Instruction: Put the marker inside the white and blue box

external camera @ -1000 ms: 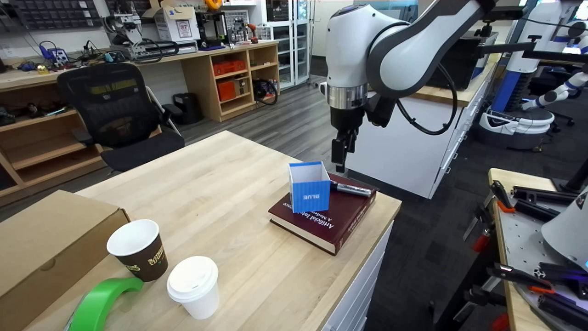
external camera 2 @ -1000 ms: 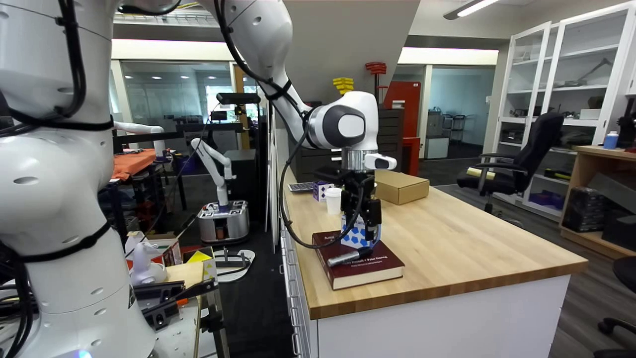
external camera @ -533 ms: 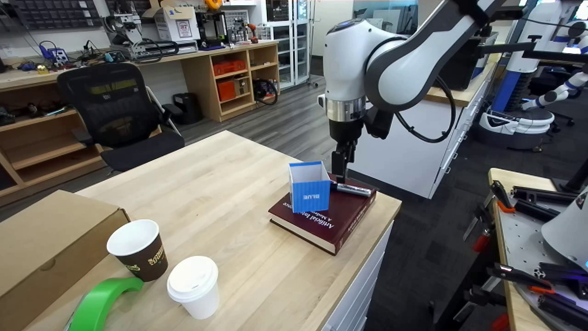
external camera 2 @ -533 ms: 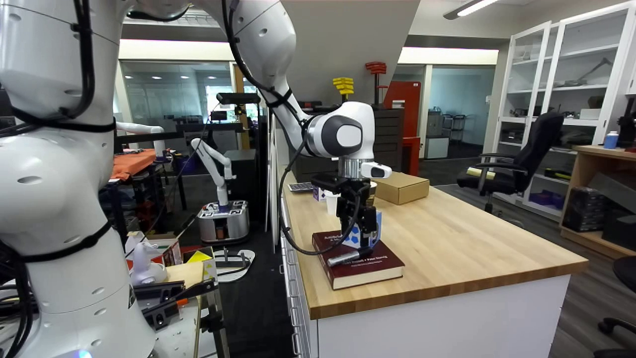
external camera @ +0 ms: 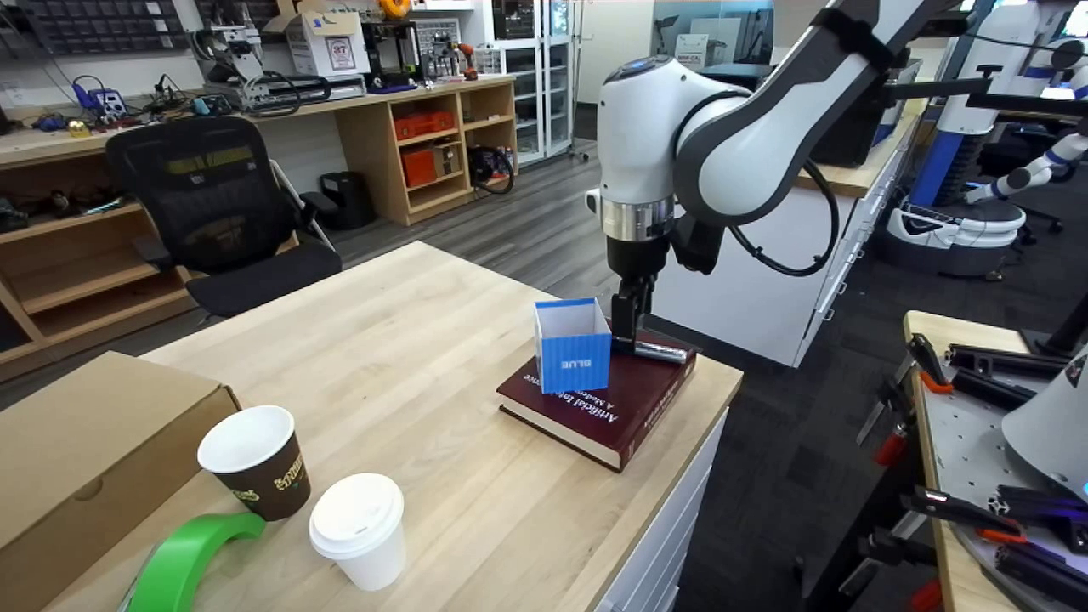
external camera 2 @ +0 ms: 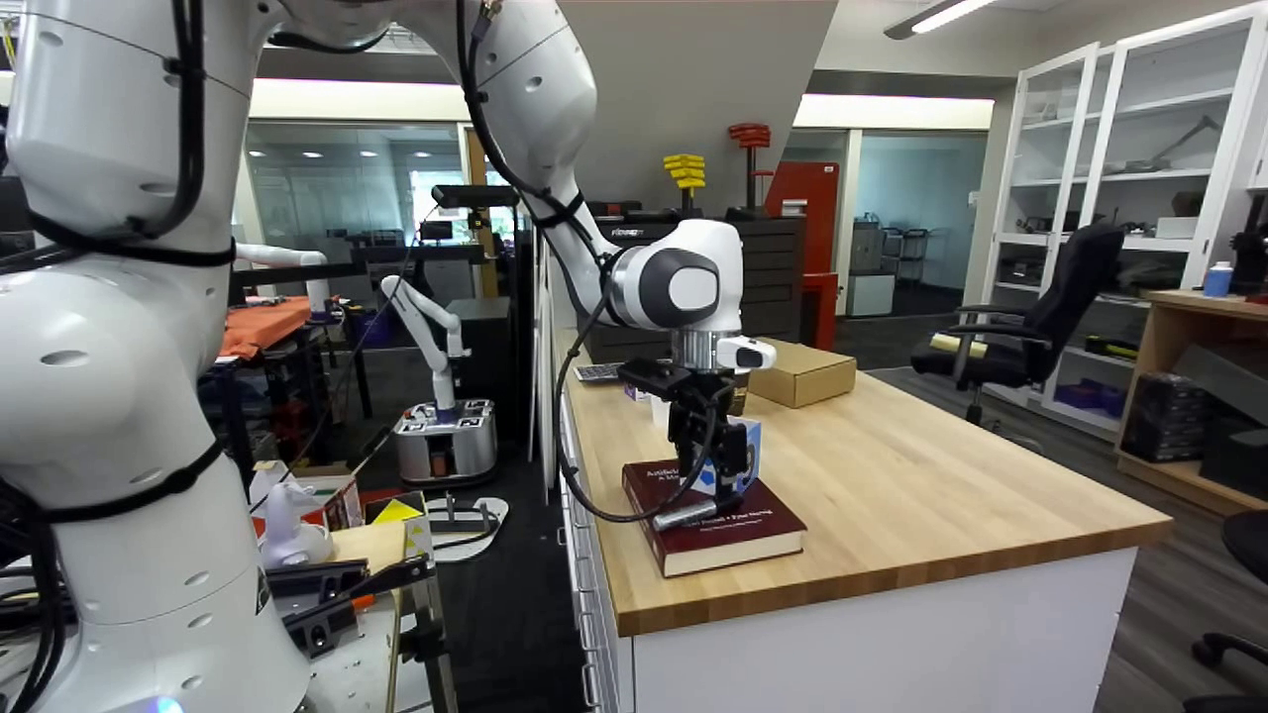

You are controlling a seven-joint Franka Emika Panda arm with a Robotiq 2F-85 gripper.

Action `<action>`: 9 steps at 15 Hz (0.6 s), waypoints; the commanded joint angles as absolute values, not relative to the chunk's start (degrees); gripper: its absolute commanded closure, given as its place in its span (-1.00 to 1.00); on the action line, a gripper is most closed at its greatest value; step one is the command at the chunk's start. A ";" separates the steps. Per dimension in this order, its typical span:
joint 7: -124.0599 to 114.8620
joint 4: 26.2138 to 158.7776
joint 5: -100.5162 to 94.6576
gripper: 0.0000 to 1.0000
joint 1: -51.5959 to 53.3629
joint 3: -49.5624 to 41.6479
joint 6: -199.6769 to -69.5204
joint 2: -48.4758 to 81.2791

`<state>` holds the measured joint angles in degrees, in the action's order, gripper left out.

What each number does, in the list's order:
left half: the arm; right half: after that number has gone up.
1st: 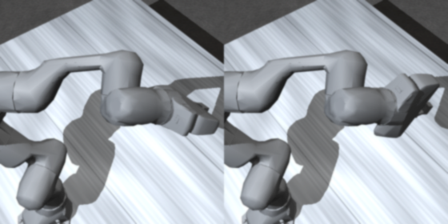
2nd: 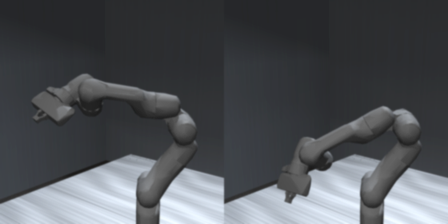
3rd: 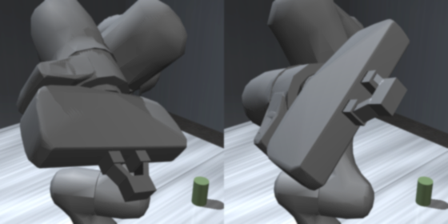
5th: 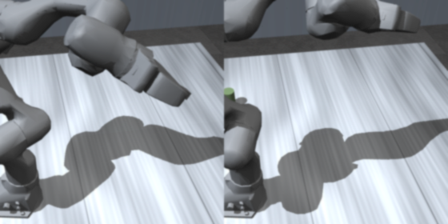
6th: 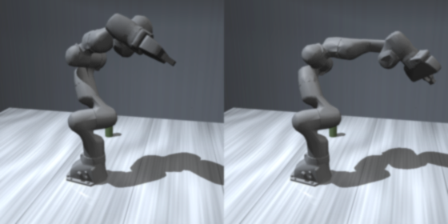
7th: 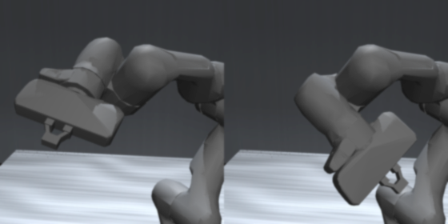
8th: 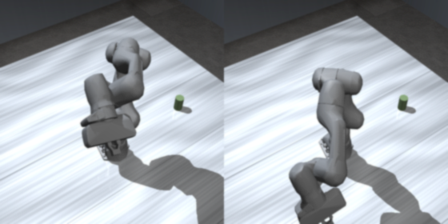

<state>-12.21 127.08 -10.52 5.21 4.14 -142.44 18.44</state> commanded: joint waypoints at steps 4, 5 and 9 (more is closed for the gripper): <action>-10.85 127.18 -9.87 -1.00 5.75 2.45 -145.45 19.43; -10.70 126.72 -9.87 -1.00 5.74 2.36 -145.31 19.63; -10.25 125.61 -10.13 -1.00 5.86 2.22 -144.91 20.04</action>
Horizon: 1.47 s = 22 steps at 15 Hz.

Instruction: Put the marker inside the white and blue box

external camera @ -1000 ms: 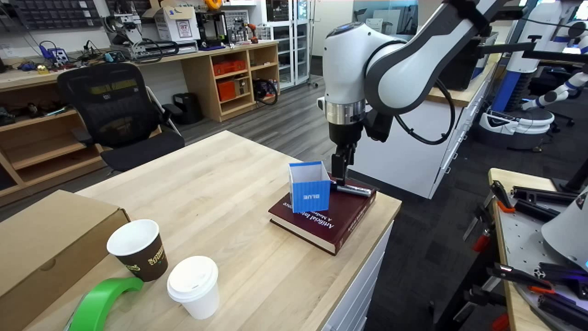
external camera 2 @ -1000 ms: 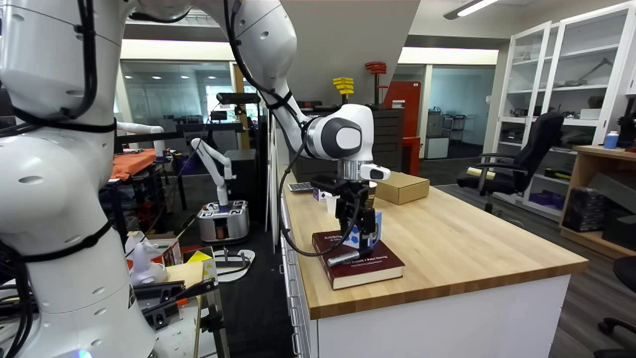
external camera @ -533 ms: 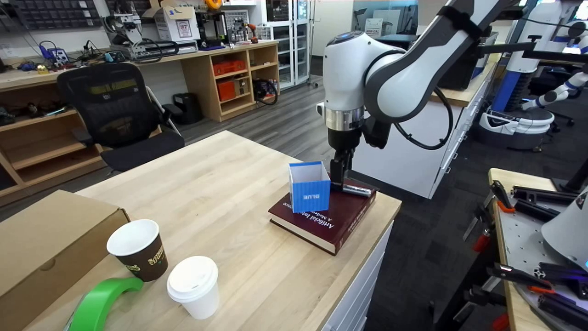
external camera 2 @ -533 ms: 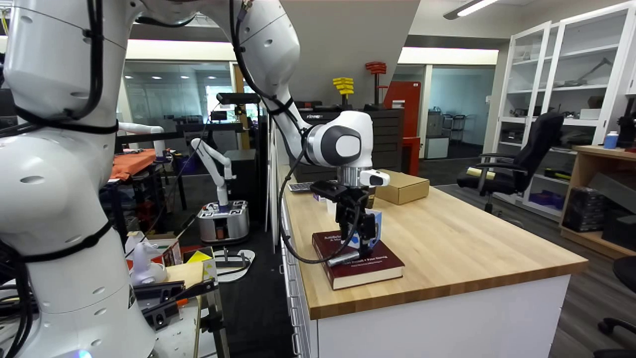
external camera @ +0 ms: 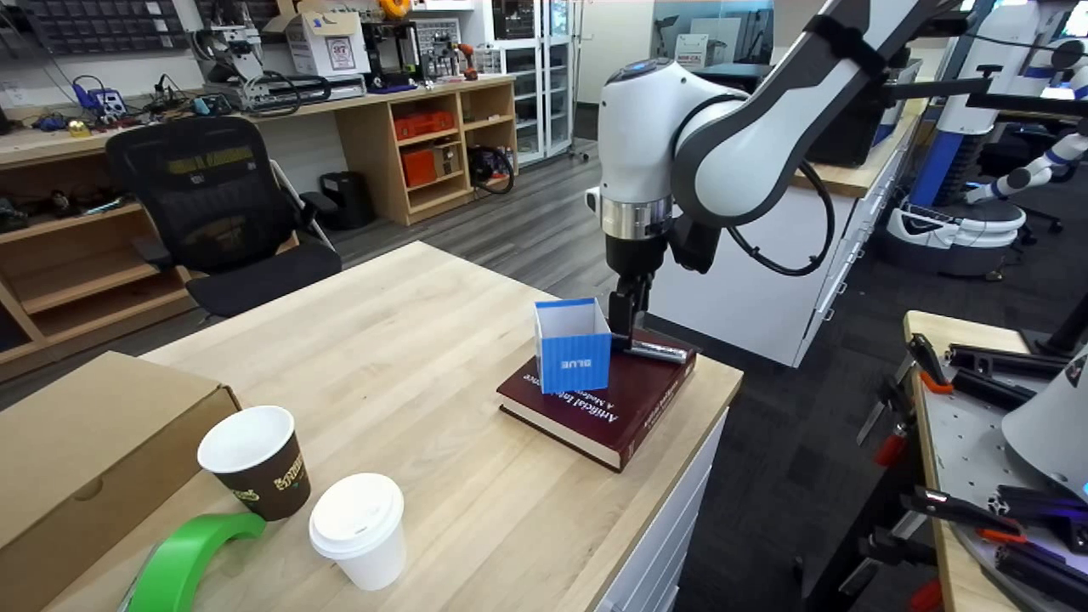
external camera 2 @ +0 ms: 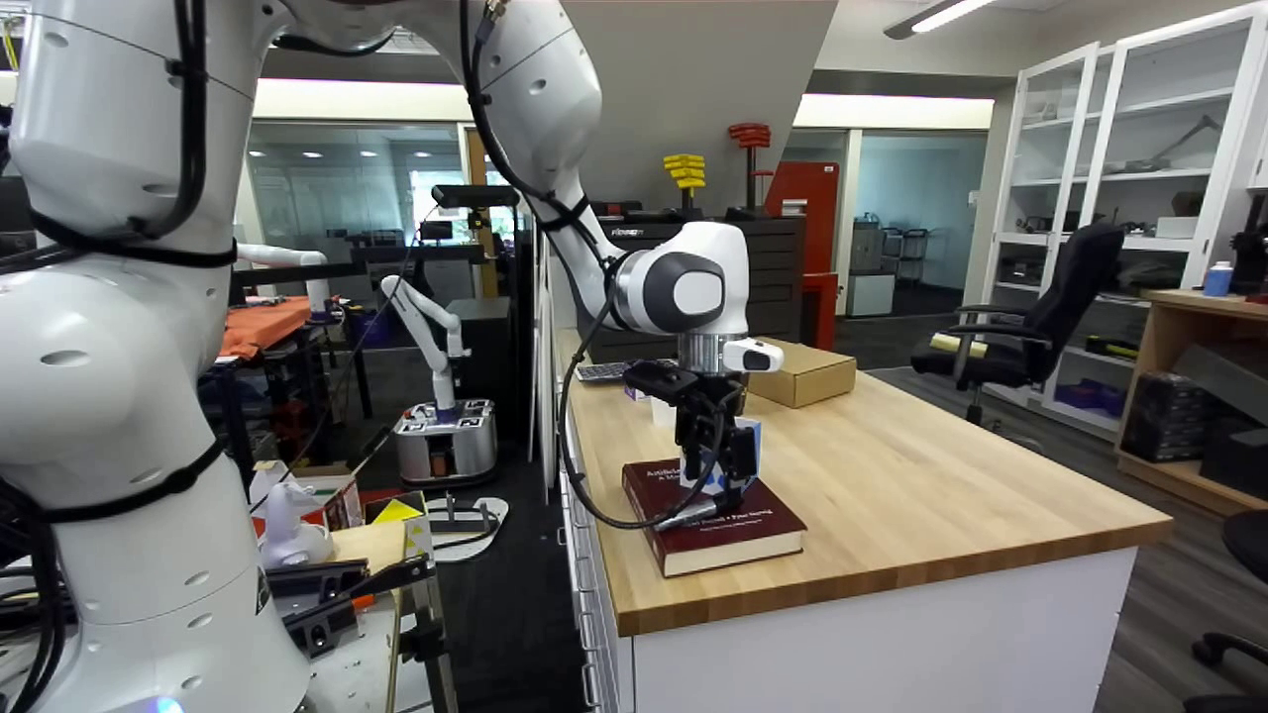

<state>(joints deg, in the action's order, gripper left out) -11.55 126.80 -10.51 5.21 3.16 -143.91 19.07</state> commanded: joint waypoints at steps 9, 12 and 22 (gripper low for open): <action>-8.71 122.23 -10.07 -1.00 5.98 2.29 -143.97 23.00; -8.13 121.74 -10.03 -1.00 5.97 2.21 -143.93 23.80; -6.15 122.29 -7.29 -0.06 5.59 3.68 -143.85 23.99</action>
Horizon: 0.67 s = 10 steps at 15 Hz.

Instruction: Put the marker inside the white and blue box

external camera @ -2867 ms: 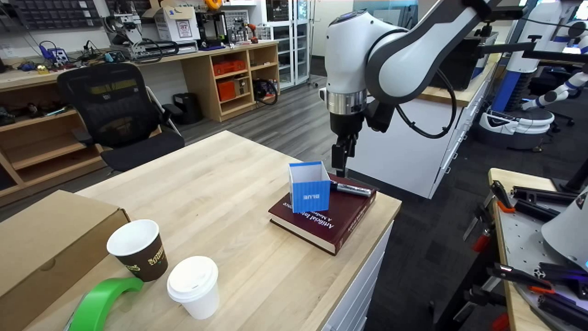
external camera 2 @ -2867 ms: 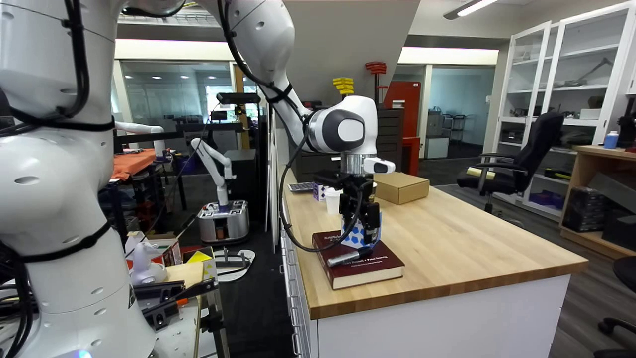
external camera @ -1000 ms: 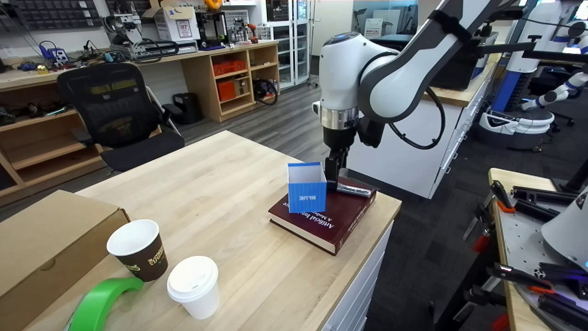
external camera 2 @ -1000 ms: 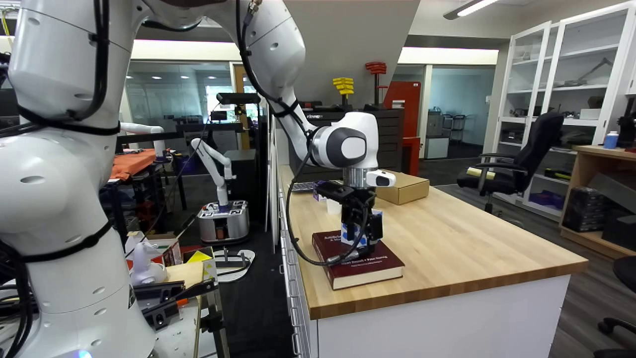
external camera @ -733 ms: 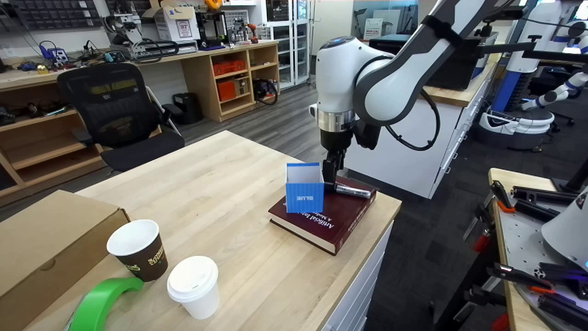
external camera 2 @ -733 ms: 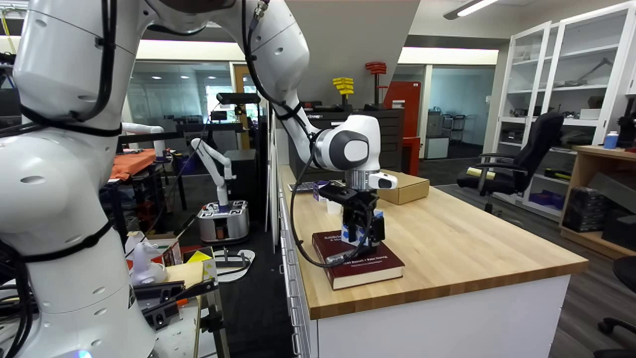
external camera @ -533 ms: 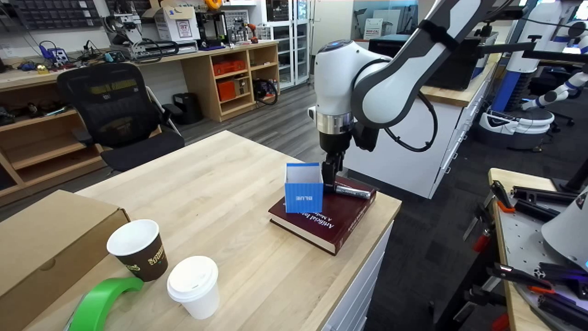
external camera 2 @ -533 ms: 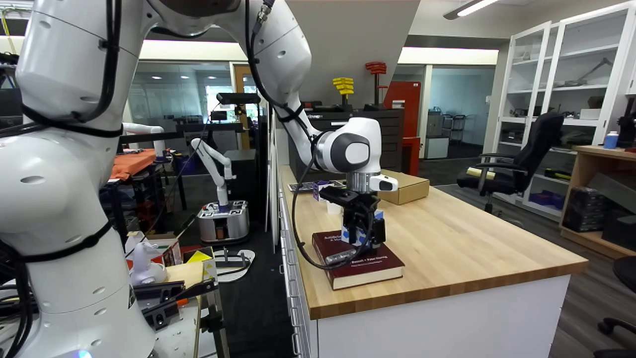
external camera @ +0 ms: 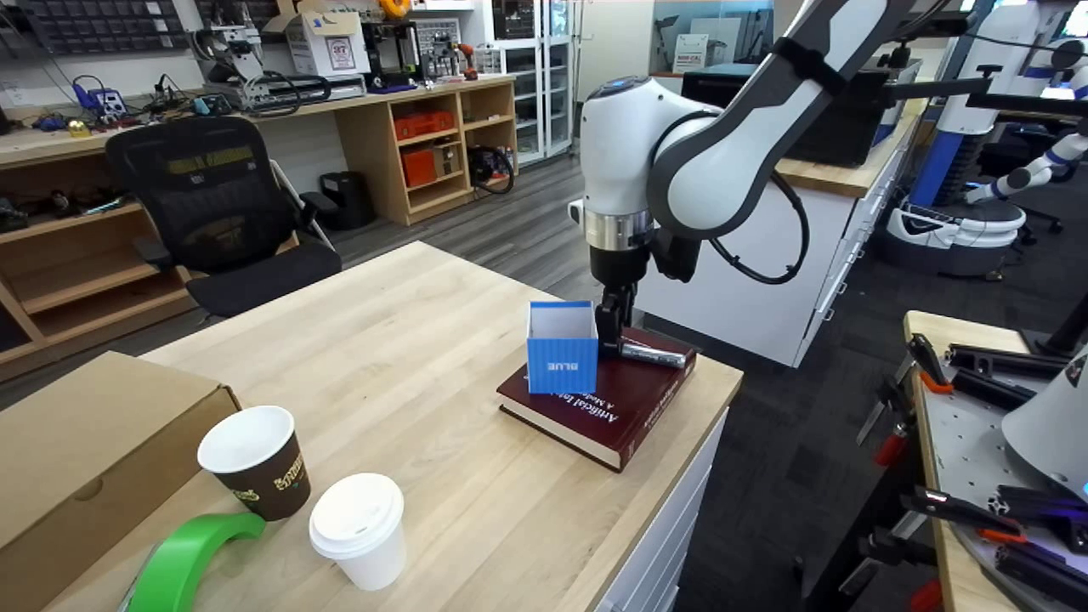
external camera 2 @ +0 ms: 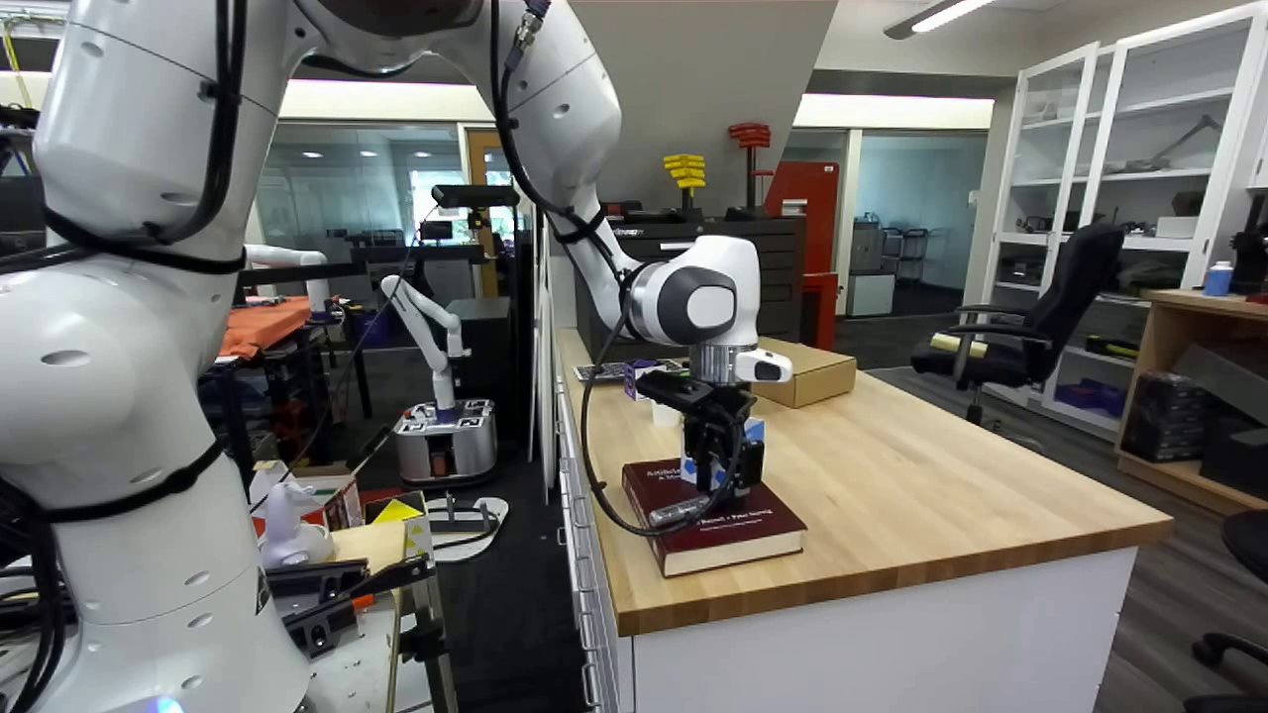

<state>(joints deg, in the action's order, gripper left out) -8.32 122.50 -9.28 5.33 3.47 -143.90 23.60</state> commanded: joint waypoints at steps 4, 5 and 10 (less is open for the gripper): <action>-4.66 122.51 -5.42 -0.53 5.31 4.20 -143.96 24.40; -4.45 122.55 -5.06 -0.45 5.28 4.26 -143.98 24.53; -4.20 123.10 -4.53 0.47 5.62 3.86 -144.13 23.97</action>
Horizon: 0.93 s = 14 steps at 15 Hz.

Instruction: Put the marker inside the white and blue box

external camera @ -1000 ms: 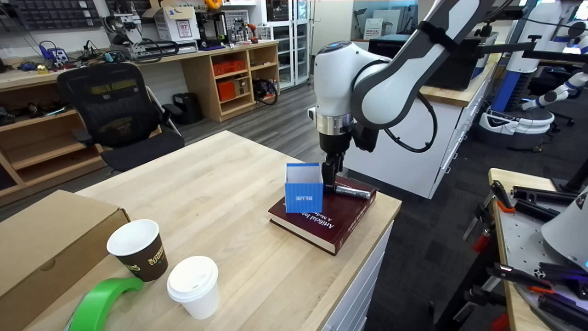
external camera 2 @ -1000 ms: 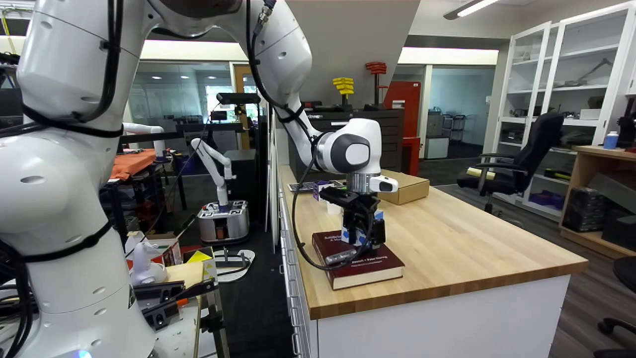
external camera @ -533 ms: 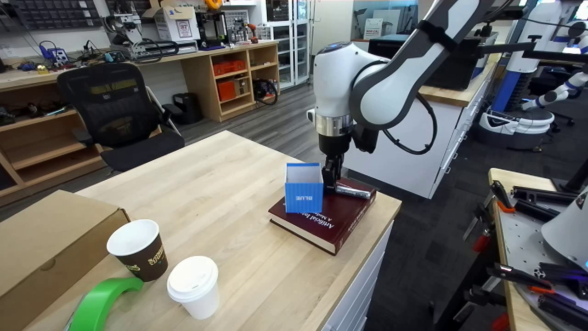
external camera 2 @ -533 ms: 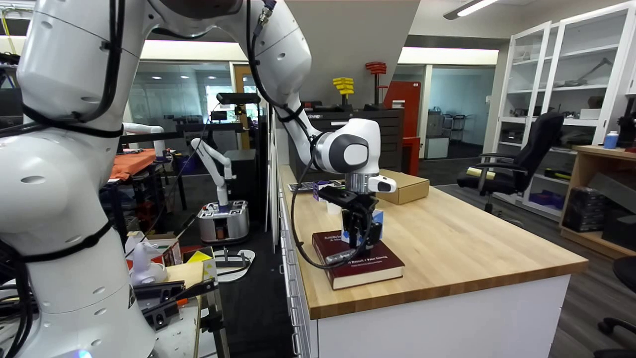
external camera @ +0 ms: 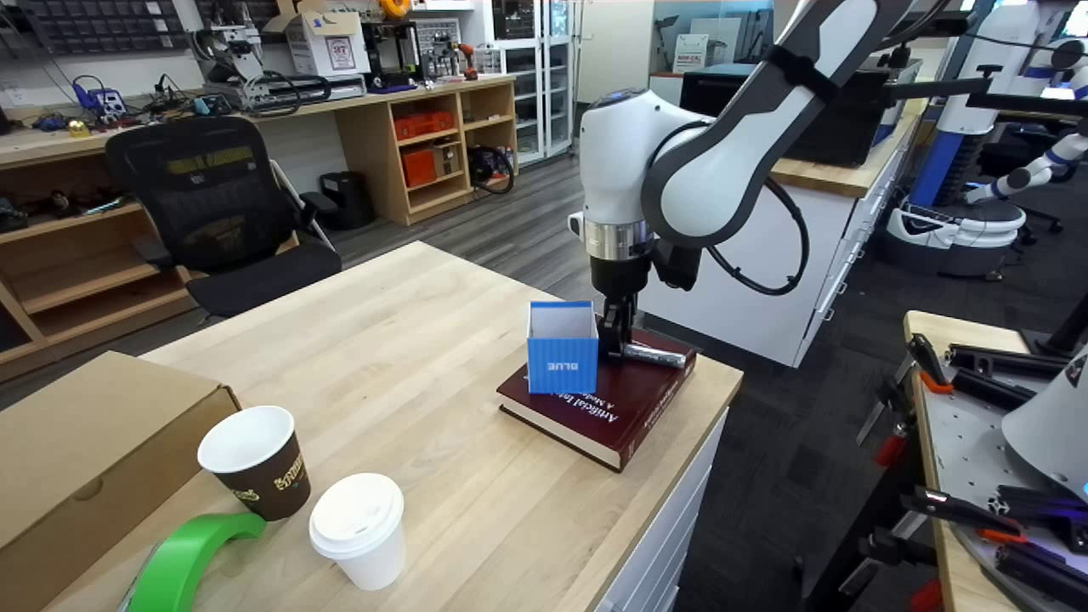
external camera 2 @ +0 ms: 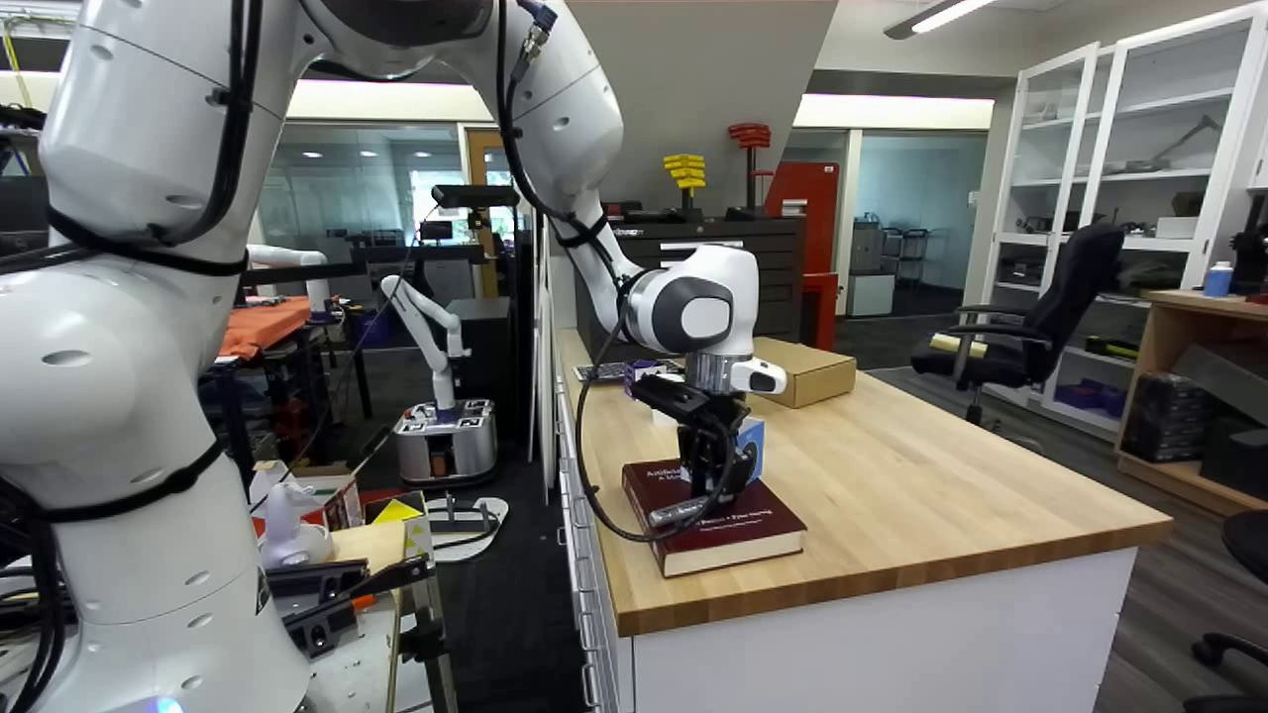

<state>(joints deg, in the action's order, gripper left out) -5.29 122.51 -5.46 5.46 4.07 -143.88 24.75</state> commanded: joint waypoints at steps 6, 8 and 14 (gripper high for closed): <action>-4.30 124.09 -4.67 0.86 5.63 3.77 -144.24 22.00; -5.01 125.32 -5.18 0.86 5.77 3.30 -144.69 20.14; -7.09 128.25 -7.07 0.86 5.95 1.39 -144.72 14.05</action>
